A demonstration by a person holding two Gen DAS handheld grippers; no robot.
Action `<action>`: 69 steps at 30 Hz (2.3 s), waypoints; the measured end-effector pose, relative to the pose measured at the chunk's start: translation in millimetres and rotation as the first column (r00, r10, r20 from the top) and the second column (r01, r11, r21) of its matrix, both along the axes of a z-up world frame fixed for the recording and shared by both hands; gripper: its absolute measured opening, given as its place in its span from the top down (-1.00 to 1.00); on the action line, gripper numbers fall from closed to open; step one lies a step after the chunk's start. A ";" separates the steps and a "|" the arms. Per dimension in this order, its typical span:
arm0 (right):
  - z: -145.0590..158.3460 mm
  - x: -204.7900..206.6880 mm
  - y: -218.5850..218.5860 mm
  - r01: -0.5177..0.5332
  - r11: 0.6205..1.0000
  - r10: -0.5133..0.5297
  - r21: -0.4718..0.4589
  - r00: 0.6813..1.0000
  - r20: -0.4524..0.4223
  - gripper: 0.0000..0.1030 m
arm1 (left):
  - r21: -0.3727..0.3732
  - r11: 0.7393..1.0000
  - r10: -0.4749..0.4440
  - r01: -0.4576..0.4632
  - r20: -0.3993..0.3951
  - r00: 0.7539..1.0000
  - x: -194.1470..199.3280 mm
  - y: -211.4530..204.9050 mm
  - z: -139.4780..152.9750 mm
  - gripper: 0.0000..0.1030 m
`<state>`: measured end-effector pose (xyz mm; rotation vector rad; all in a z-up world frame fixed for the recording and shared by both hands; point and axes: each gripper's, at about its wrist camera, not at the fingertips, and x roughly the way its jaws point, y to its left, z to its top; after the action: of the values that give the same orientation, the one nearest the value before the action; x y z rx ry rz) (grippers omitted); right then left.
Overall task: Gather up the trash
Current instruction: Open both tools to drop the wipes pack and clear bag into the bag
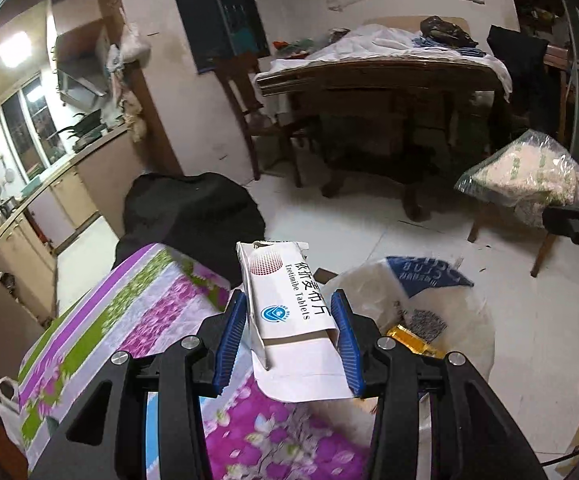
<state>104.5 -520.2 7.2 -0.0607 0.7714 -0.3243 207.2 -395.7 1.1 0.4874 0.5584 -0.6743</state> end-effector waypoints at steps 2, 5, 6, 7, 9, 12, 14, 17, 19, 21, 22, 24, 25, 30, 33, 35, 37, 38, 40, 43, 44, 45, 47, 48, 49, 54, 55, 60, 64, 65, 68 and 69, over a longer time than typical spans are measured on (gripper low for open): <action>3.0 8.6 -7.2 0.000 1.000 0.001 0.024 0.999 -0.038 0.24 | 0.003 1.000 -0.009 0.009 0.008 1.000 2.8 -10.9 2.6 0.13; 3.8 18.1 -14.1 -0.001 0.999 0.005 0.049 0.997 -0.079 0.24 | -0.004 1.000 -0.018 0.018 0.003 1.000 5.5 -25.2 3.0 0.12; 3.3 22.8 -17.2 0.001 0.998 0.005 0.063 0.995 -0.097 0.23 | -0.007 1.000 -0.019 0.019 -0.007 1.000 6.5 -30.5 -0.1 0.12; 1.9 27.1 -19.7 0.002 0.997 0.007 0.078 0.994 -0.113 0.23 | -0.006 1.000 -0.022 0.022 -0.015 1.000 6.8 -34.7 -2.7 0.12; -3.0 31.7 -24.3 0.002 0.995 0.011 0.099 0.991 -0.134 0.23 | 0.001 1.000 -0.028 0.028 -0.021 0.999 5.6 -39.0 -7.0 0.12; -11.0 37.7 -26.1 0.005 0.992 0.016 0.123 0.986 -0.166 0.23 | 0.018 0.999 -0.038 0.039 -0.032 0.999 4.5 -44.5 -20.0 0.12; -17.1 39.9 -25.7 0.005 0.992 0.019 0.129 0.983 -0.184 0.23 | 0.026 0.999 -0.039 0.040 -0.044 0.998 6.0 -46.6 -28.2 0.12; -23.6 43.3 -25.3 0.006 0.991 0.022 0.131 0.978 -0.206 0.23 | 0.029 0.999 -0.036 0.038 -0.057 0.998 8.9 -47.6 -37.2 0.12; -26.4 46.4 -25.4 0.008 0.991 0.022 0.132 0.976 -0.219 0.23 | 0.030 0.999 -0.038 0.040 -0.062 0.997 10.1 -47.3 -42.0 0.12; -27.3 49.3 -25.7 0.009 0.991 0.021 0.130 0.973 -0.228 0.23 | 0.031 0.999 -0.040 0.042 -0.064 0.997 10.8 -45.8 -44.3 0.12; -27.3 50.6 -25.4 0.007 0.992 0.023 0.128 0.972 -0.232 0.23 | 0.032 0.999 -0.040 0.042 -0.068 0.997 11.9 -45.6 -46.0 0.12; -26.8 53.1 -24.8 0.004 0.992 0.025 0.124 0.971 -0.237 0.23 | 0.029 0.999 -0.038 0.040 -0.081 0.996 14.7 -44.3 -48.7 0.12; -26.8 54.3 -24.1 0.002 0.992 0.028 0.124 0.971 -0.239 0.23 | 0.028 0.999 -0.037 0.039 -0.086 0.996 16.3 -43.6 -48.4 0.12; -27.3 60.6 -21.1 -0.007 0.994 0.035 0.113 0.967 -0.252 0.23 | 0.027 0.999 -0.036 0.038 -0.098 0.995 18.8 -40.9 -51.2 0.12; -28.5 64.6 -18.8 -0.012 0.995 0.038 0.101 0.963 -0.266 0.23 | 0.026 0.999 -0.034 0.037 -0.105 0.994 21.0 -39.5 -53.2 0.12; -29.4 67.4 -17.1 -0.015 0.996 0.040 0.092 0.960 -0.275 0.23 | 0.025 0.999 -0.033 0.036 -0.110 0.993 22.5 -38.6 -54.6 0.12; -30.6 69.6 -16.0 -0.017 0.996 0.041 0.088 0.959 -0.281 0.23 | 0.025 0.999 -0.032 0.035 -0.113 0.993 24.6 -37.7 -55.3 0.12; -31.4 71.2 -15.7 -0.019 0.996 0.043 0.087 0.958 -0.285 0.23 | 0.024 0.999 -0.031 0.034 -0.117 0.993 26.0 -37.2 -56.0 0.12; -32.7 75.1 -14.7 -0.021 0.996 0.045 0.083 0.955 -0.293 0.23 | 0.022 0.999 -0.030 0.033 -0.124 0.992 28.3 -37.0 -57.3 0.12; -34.7 80.4 -13.0 -0.027 0.997 0.049 0.076 0.951 -0.306 0.23 | 0.023 0.999 -0.030 0.033 -0.127 0.991 30.4 -37.4 -59.1 0.12; -35.3 82.4 -12.8 -0.030 0.997 0.051 0.074 0.949 -0.311 0.23 | 0.024 0.999 -0.029 0.033 -0.128 0.991 30.8 -37.6 -60.0 0.12; -36.0 82.5 -12.7 -0.031 0.997 0.052 0.073 0.948 -0.314 0.23 | 0.025 0.999 -0.028 0.032 -0.129 0.991 31.9 -37.6 -60.9 0.12; -37.9 84.5 -12.7 -0.033 0.997 0.056 0.075 0.945 -0.322 0.23 | 0.028 0.999 -0.027 0.031 -0.136 0.990 34.6 -37.5 -63.3 0.12; -39.4 86.2 -13.2 -0.033 0.996 0.057 0.077 0.942 -0.331 0.23 | 0.030 0.999 -0.026 0.030 -0.138 0.990 36.3 -37.3 -64.6 0.12; -40.3 87.4 -13.6 -0.032 0.997 0.056 0.074 0.940 -0.335 0.23 | 0.031 0.999 -0.025 0.030 -0.139 0.990 36.7 -37.4 -65.5 0.12; -45.4 92.0 -17.6 -0.026 0.996 0.054 0.081 0.931 -0.360 0.23 | 0.042 0.998 -0.031 0.038 -0.157 0.987 42.7 -38.6 -69.5 0.12; -46.1 92.5 -18.4 -0.027 0.996 0.055 0.081 0.929 -0.366 0.23 | 0.043 0.998 -0.033 0.041 -0.165 0.986 44.4 -38.8 -70.3 0.12; -47.7 95.9 -20.7 -0.031 0.996 0.061 0.086 0.924 -0.377 0.19 | 0.044 0.998 -0.038 0.048 -0.193 0.981 50.5 -41.0 -73.9 0.12; -53.3 100.7 -20.0 -0.039 0.995 0.072 0.092 0.919 -0.387 0.14 | 0.041 0.997 -0.058 0.069 -0.217 0.975 53.9 -43.8 -76.2 0.07; -54.3 101.4 -19.4 -0.039 0.995 0.071 0.089 0.918 -0.389 0.11 | 0.049 0.996 -0.062 0.073 -0.211 0.976 53.6 -45.1 -77.1 0.05; -55.4 103.0 -19.7 -0.035 0.995 0.068 0.092 0.921 -0.385 0.03 | 0.051 0.996 -0.065 0.077 -0.208 0.976 56.7 -44.7 -80.2 -0.24; -55.5 103.1 -19.4 -0.036 0.995 0.069 0.092 0.921 -0.383 0.03 | 0.047 0.996 -0.067 0.079 -0.213 0.975 57.9 -43.6 -80.6 -0.24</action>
<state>207.7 -539.7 -48.3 -0.0672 1.1727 -0.2299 265.1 -439.3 -79.5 0.4928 0.7633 -0.7883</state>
